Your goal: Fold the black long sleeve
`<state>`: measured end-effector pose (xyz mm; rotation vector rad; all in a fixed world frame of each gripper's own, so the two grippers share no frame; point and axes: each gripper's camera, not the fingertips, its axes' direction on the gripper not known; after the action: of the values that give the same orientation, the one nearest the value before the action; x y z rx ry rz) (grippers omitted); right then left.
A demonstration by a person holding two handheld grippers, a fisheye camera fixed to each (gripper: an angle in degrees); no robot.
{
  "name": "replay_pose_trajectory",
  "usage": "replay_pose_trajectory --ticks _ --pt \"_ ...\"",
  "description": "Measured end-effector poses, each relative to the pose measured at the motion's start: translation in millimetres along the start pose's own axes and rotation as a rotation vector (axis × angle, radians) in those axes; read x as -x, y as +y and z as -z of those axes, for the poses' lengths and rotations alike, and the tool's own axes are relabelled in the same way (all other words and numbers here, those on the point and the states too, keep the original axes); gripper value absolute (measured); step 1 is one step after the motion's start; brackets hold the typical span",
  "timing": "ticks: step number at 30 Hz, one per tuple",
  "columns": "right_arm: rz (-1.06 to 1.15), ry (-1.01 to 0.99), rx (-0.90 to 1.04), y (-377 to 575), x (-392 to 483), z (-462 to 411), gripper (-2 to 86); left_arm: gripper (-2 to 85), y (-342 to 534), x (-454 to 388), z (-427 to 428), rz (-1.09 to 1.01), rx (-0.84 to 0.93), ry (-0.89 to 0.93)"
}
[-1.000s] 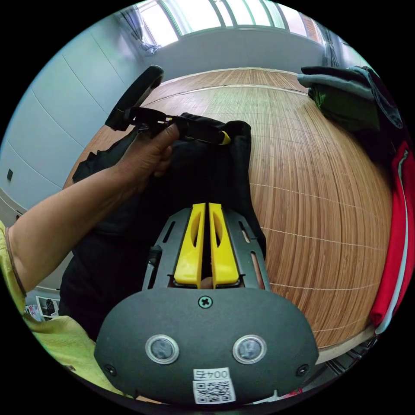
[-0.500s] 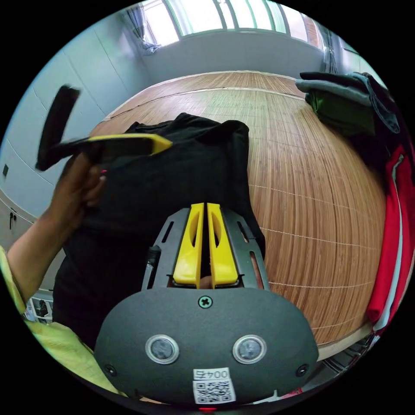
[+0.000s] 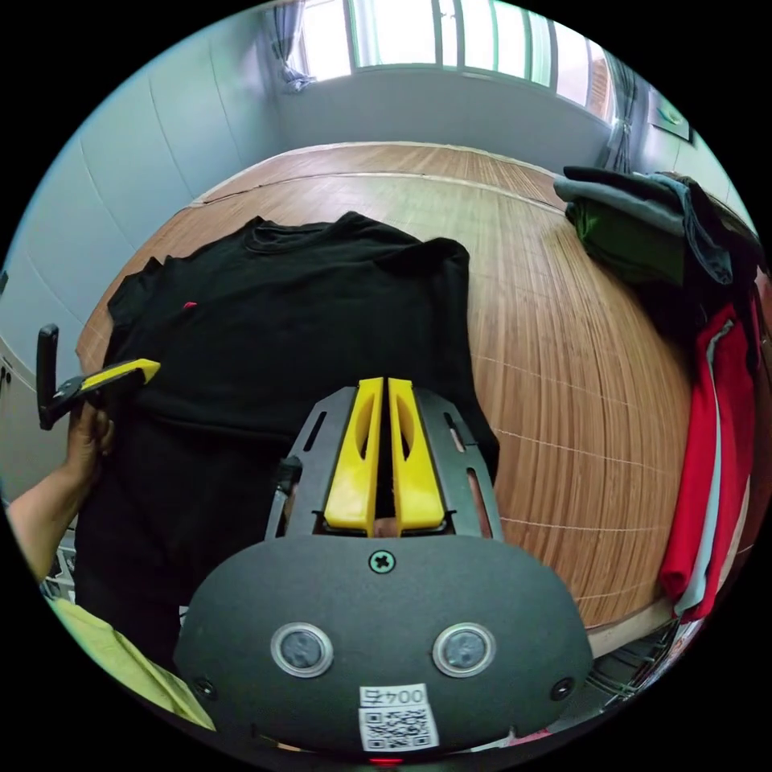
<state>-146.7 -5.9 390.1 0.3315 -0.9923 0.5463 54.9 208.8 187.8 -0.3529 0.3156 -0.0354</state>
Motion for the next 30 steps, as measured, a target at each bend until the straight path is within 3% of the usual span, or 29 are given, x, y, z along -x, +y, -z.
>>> replay_pose_trajectory --ticks 7,11,17,30 --pt "0.187 0.010 -0.015 -1 130 -19 9.0 0.5 34 30 21 -0.011 -0.008 -0.017" --pt "0.249 0.146 0.003 15 174 -49 8.6 0.6 51 51 32 -0.010 -0.011 -0.014" --pt "0.245 0.228 -0.020 31 197 -61 9.6 0.6 73 87 45 -0.003 -0.019 0.005" --pt "0.221 0.147 0.029 36 192 -73 10.8 0.7 109 171 67 0.000 -0.030 0.024"
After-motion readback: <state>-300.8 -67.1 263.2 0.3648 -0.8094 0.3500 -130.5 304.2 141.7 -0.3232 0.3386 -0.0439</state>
